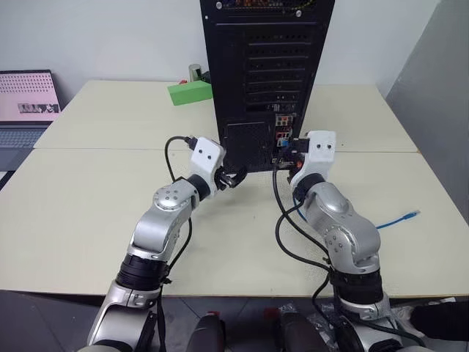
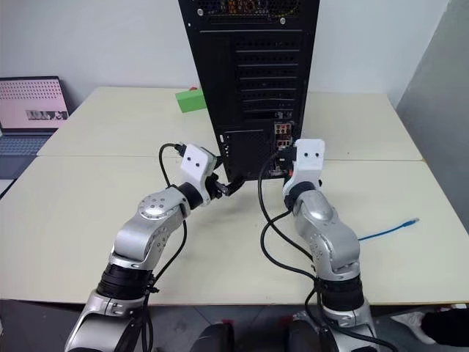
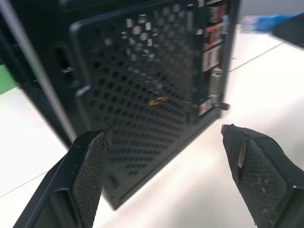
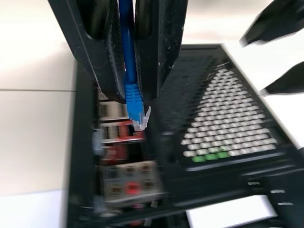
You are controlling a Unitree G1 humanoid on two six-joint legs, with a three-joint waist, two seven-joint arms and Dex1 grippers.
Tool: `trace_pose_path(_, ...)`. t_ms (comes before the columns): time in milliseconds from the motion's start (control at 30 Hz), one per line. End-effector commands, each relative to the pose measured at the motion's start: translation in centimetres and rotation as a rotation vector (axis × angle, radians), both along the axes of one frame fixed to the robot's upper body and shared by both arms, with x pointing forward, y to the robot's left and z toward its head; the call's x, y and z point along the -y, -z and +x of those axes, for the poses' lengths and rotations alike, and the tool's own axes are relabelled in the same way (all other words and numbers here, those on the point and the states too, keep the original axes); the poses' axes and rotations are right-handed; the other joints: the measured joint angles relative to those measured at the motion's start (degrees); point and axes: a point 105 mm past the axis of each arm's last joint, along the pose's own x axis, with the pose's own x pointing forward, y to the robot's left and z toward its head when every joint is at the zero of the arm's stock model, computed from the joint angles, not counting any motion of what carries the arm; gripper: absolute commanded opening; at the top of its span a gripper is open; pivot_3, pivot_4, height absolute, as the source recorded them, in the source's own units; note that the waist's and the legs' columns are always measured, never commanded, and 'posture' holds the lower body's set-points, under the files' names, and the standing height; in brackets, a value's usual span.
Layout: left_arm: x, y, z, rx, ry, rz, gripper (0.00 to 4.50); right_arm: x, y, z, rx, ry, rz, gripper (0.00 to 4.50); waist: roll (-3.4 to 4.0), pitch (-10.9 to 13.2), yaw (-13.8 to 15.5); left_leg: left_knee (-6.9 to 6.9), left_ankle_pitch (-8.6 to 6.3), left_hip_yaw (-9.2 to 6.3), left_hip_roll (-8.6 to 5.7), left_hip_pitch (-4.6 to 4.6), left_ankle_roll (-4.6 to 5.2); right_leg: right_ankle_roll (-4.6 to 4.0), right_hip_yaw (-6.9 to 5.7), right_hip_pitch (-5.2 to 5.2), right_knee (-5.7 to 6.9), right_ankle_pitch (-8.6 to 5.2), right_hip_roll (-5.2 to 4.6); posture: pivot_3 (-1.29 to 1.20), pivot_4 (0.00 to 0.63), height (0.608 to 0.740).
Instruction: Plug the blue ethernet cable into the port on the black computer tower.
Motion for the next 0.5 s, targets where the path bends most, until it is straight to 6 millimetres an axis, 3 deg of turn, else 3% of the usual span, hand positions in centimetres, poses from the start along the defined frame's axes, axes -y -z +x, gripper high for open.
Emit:
trace_pose_path(33,0.6,-1.3,-0.8,0.044,0.054,-0.022,3.91,-0.2,-1.3,0.4,0.049,0.004,0.008,0.03,0.0,0.0,0.0,-0.01,0.0,0.0,0.0,0.0,0.0,0.0,0.0,0.0,0.0,0.0,0.0,0.0,0.15,0.74)
trace_pose_path(500,1.1,-1.4,-1.3,0.069,0.086,0.0,3.91,-1.5,-1.8,0.7,0.053,-0.067,0.006,0.03,0.0,0.0,0.0,-0.02,0.0,0.01,0.0,0.0,0.01,0.0,0.01,-0.02,0.0,0.0,0.0,0.0,0.15,0.74)
